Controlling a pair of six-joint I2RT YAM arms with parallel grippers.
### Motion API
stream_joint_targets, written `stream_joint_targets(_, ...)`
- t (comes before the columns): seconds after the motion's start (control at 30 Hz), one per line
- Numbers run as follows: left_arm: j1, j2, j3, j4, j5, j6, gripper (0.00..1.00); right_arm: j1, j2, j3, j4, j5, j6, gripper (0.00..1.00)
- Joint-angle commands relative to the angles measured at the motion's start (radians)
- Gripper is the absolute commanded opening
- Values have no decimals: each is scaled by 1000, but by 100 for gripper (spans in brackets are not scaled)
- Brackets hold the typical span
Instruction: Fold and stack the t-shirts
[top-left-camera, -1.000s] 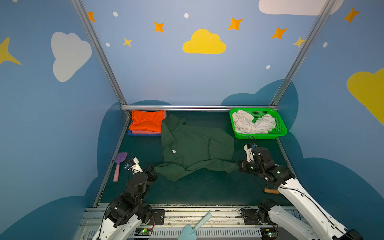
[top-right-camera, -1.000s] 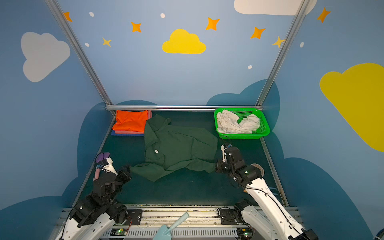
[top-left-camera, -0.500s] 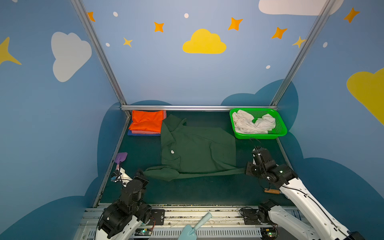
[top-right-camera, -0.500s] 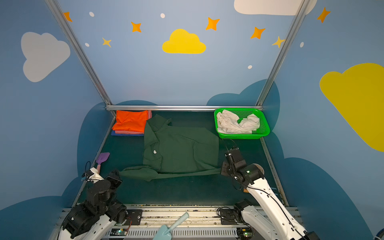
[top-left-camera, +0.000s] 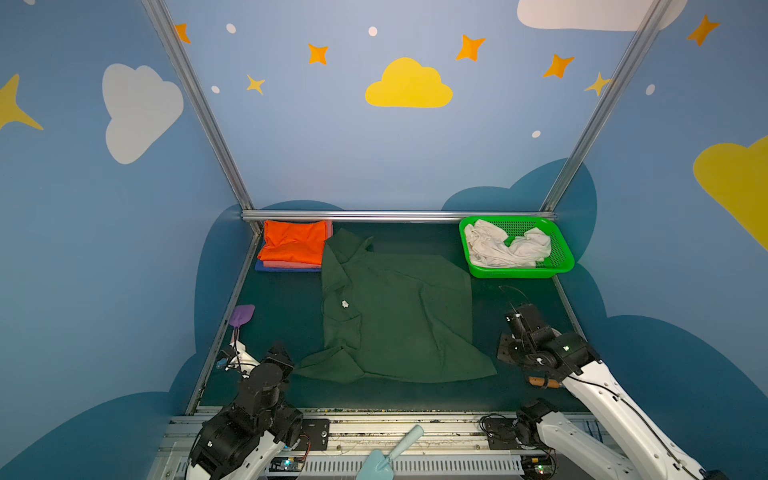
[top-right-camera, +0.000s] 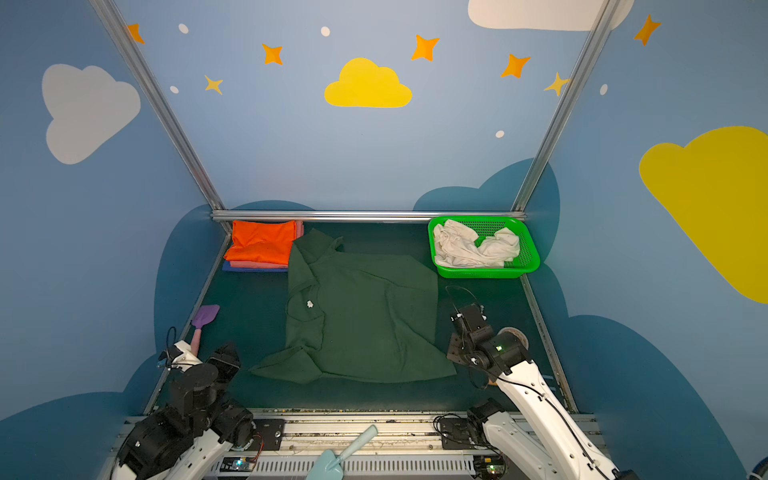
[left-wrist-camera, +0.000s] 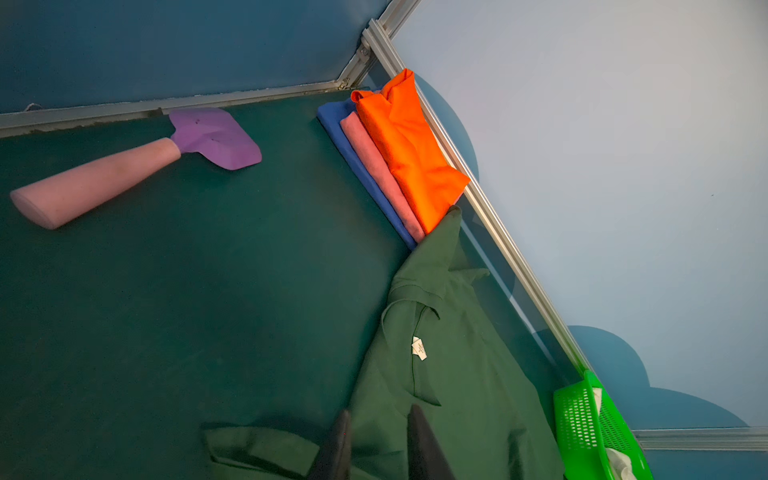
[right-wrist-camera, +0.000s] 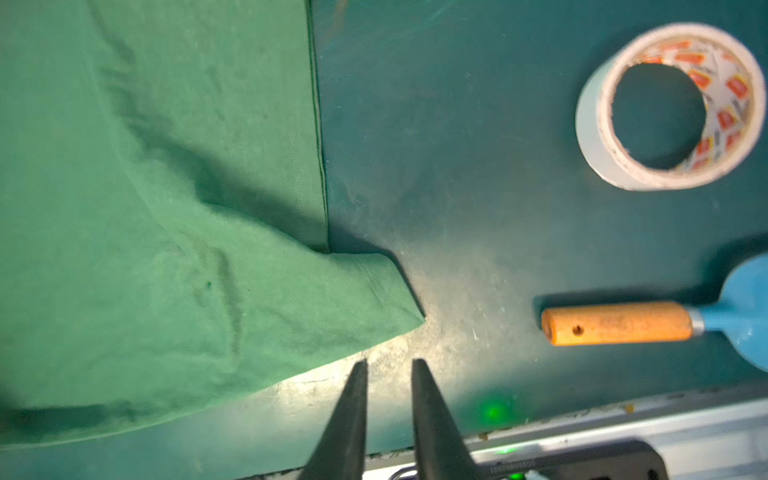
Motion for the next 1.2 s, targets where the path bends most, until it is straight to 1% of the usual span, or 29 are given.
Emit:
stream_joint_targets(0.0, -2, -10, 14, 9, -12, 14, 31, 7, -14, 33, -34, 31, 24, 32)
stream_joint_targets(0.07, -2, 1, 0, 76, -1, 41, 33, 8, -4, 32, -3, 25, 11, 36)
stream_joint_targets(0.13, -2, 42, -22, 189, 27, 82, 41, 7, 19, 33, 55, 0, -11, 38)
stream_joint_targets(0.2, -2, 112, -29, 296, 67, 120, 48, 8, 55, 39, 131, -42, -38, 40)
stream_joint_targets(0.23, -2, 197, -19, 337, 93, 137, 51, 8, 81, 46, 174, -65, -53, 40)
stream_joint_targets(0.33, -2, 420, 50, 391, 172, 186, 57, 8, 166, 84, 276, -119, -99, 40)
stream_joint_targets(0.6, 1, 1019, 348, 319, 400, 369, 65, 13, 399, 210, 461, -253, -198, 40)
stream_joint_targets(0.77, 12, 1310, 510, 266, 528, 478, 69, 13, 542, 281, 519, -321, -241, 41)
stream_joint_targets(0.83, 15, 1410, 572, 220, 547, 495, 70, 13, 602, 316, 530, -352, -257, 42)
stream_joint_targets(0.9, 17, 1514, 652, 161, 575, 564, 71, 13, 663, 358, 530, -383, -273, 42)
stream_joint_targets(1.0, 18, 1646, 730, 96, 592, 603, 72, 13, 761, 417, 535, -438, -291, 43)
stream_joint_targets(1.07, 16, 1708, 754, 78, 586, 614, 72, 13, 816, 442, 543, -469, -294, 43)
stream_joint_targets(1.17, 18, 1776, 782, 30, 533, 622, 72, 16, 881, 461, 546, -496, -295, 42)
